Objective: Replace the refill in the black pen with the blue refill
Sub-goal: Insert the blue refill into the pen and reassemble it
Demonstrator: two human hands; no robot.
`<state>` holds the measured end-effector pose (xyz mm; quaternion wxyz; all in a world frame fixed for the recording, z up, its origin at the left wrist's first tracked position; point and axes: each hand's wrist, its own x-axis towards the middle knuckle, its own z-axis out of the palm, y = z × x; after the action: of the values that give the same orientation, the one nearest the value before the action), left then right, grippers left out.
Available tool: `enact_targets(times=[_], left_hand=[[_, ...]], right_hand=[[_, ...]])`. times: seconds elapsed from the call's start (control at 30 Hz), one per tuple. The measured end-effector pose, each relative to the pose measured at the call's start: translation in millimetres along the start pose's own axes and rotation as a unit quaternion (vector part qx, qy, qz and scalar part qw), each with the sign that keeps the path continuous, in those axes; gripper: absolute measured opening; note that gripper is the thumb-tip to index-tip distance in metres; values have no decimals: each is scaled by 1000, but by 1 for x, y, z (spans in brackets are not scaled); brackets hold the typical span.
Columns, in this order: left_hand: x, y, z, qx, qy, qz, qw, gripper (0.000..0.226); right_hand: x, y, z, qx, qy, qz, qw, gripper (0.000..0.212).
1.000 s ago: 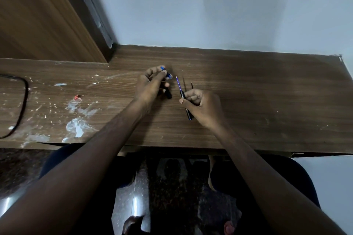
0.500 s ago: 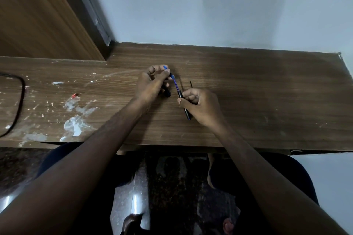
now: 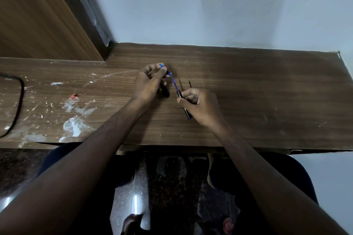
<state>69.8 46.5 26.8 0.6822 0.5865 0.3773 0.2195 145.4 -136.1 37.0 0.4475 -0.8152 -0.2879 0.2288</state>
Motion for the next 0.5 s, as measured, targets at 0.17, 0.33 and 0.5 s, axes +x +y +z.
enact_targets(times=[0.17,0.33,0.5], left_hand=[[-2,-1,2,20,-10,9,1000,10],[-4,0,2,45,-16,15,999,12],[-3,3,1,38,9,7,999,11]], right_hand=[[1,0,0,6,-3,5,1000,20],[0,0,-2,2,-4,2,1000,21],[-1,-2,-2,-6,-2,-4,1000,23]])
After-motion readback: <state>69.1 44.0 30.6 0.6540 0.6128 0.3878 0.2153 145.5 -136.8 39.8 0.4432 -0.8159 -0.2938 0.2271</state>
